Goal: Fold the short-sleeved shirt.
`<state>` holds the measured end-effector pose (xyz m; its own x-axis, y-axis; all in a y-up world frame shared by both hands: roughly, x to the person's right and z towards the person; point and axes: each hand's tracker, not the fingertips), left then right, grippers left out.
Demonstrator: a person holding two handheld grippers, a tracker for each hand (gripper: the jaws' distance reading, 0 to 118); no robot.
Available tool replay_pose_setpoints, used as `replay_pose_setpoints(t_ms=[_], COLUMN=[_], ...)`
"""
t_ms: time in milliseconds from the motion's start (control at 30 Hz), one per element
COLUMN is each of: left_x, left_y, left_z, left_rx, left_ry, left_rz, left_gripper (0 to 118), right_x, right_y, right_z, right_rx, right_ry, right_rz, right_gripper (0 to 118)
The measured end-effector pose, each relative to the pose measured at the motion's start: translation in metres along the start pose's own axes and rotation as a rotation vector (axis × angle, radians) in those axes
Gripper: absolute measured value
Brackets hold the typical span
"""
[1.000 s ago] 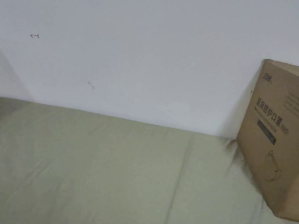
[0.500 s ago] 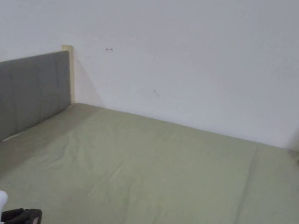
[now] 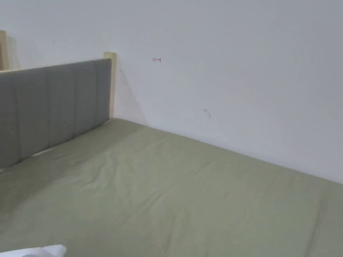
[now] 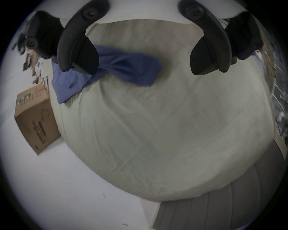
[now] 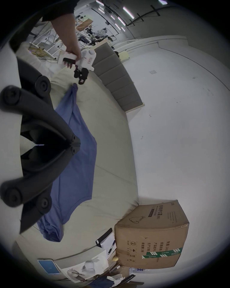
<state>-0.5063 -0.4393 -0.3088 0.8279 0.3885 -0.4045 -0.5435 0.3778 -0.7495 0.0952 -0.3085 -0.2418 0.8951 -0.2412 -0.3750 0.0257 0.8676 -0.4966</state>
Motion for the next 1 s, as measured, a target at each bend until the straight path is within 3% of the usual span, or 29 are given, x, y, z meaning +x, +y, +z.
replay_pose_setpoints(t_ms=[33,67,100,133,200,267,433,533,600,633,700,733,800,833,867,900,933,1000], left_x=[0.000,0.004,0.007,0.013,0.027,0.037,0.064,0.028,0.031,0.033,0.038,0.048,0.051,0.052,0.053,0.052,0.051,0.049], left_y=[0.000,0.001,-0.004,-0.012,-0.031,-0.042,-0.063,-0.040,-0.049,-0.048,-0.046,-0.054,-0.053,-0.052,-0.058,-0.058,-0.057,-0.058], left_z=[-0.010,-0.016,-0.024,-0.029,-0.041,-0.041,0.019,0.029,0.039,0.042,0.049,0.050,0.050,0.050,0.050,0.049,0.047,0.044], left_rx=[-0.031,-0.091,-0.180,-0.170,-0.091,-0.067,0.101,0.224,0.260,0.272,0.285,0.287,0.276,0.266,0.262,0.258,0.254,0.237], left_ry=[-0.036,-0.075,-0.149,-0.220,-0.168,-0.136,-0.116,-0.213,-0.267,-0.275,-0.271,-0.270,-0.267,-0.251,-0.239,-0.228,-0.217,-0.189], left_rz=[0.025,0.048,0.059,0.077,0.006,-0.099,-0.107,-0.038,-0.028,-0.042,-0.077,-0.095,-0.126,-0.138,-0.148,-0.155,-0.158,-0.163], left_gripper=[114,91,41,5,5,5,5,5,5,5,5,5,5,5,5,5,5,5], right_x=[-0.003,-0.005,-0.007,-0.008,0.002,0.001,0.004,0.012,0.013,0.017,0.029,0.033,0.034,0.033,0.030,0.025,0.020,0.020], right_y=[-0.001,-0.001,0.000,0.002,0.007,0.016,0.044,0.090,0.119,0.129,0.136,0.131,0.122,0.116,0.113,0.109,0.102,0.081], right_z=[-0.003,-0.004,-0.005,-0.006,-0.010,-0.014,-0.029,-0.077,-0.136,-0.170,-0.246,-0.275,-0.319,-0.334,-0.351,-0.367,-0.382,-0.407], right_rx=[-0.017,-0.024,-0.026,-0.017,0.003,0.022,0.105,0.116,-0.030,-0.167,-0.508,-0.596,-0.650,-0.641,-0.629,-0.626,-0.665,-0.683], right_ry=[-0.014,-0.028,-0.039,-0.050,-0.088,-0.102,-0.077,-0.033,-0.048,-0.048,0.013,0.009,-0.036,-0.052,-0.050,-0.038,-0.033,-0.012], right_rz=[0.017,0.039,0.071,0.113,0.182,0.201,0.177,0.086,0.075,0.080,0.006,-0.049,-0.077,-0.066,-0.047,-0.027,0.012,0.078], right_gripper=[0,0,0,0,0,0,0,0,0,0,0,0,0,13,67,111,116,110])
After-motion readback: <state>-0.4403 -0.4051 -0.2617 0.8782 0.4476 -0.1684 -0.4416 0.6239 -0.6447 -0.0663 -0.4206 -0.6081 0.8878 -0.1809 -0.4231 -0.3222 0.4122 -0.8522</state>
